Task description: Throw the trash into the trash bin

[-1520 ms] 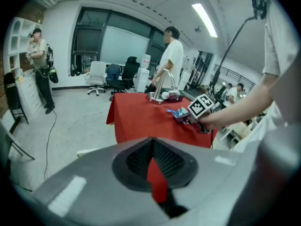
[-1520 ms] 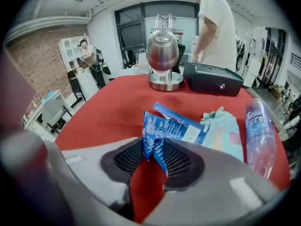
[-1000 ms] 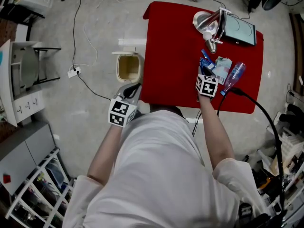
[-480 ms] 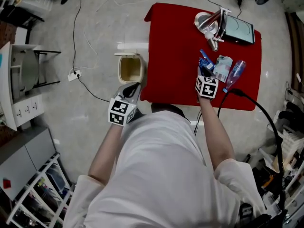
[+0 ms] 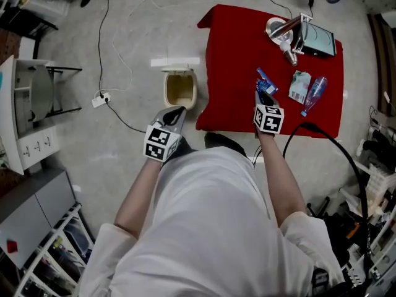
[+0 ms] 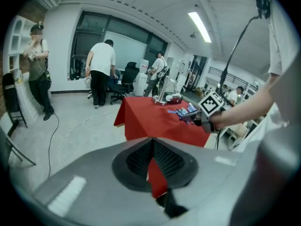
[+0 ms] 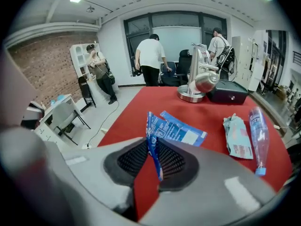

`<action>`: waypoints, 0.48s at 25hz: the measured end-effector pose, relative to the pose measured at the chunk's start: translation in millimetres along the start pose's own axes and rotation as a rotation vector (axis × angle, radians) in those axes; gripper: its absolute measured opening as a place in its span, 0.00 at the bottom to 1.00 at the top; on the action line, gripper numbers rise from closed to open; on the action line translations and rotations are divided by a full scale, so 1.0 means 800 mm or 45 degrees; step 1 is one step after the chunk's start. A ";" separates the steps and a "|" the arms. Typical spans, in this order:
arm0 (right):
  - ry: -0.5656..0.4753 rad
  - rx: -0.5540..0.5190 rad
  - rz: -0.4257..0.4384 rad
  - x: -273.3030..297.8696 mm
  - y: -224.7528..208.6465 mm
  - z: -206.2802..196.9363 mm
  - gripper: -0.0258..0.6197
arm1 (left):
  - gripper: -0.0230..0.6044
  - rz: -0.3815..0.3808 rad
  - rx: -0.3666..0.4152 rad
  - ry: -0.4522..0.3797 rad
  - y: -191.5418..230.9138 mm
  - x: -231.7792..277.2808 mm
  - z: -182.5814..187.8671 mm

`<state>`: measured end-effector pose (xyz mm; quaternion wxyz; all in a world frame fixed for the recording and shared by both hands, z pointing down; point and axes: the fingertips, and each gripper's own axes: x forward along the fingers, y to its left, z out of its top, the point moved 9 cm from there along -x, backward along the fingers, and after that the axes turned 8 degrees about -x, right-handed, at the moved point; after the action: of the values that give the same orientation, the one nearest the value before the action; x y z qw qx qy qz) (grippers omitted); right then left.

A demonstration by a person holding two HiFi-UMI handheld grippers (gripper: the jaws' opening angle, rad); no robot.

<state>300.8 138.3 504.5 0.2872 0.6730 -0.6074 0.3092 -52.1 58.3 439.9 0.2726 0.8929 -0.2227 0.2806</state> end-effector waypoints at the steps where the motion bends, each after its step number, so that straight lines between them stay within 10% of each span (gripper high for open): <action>1: -0.002 -0.003 0.015 0.000 0.013 0.002 0.15 | 0.04 -0.001 -0.002 0.001 0.007 -0.004 -0.002; 12: -0.007 -0.129 0.255 0.012 0.177 0.018 0.15 | 0.04 0.028 -0.052 -0.014 0.079 -0.054 -0.031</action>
<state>161.8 107.4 503.8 0.2869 0.5943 -0.6873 0.3034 -128.4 36.1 453.1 0.2865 0.8863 -0.2396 0.2739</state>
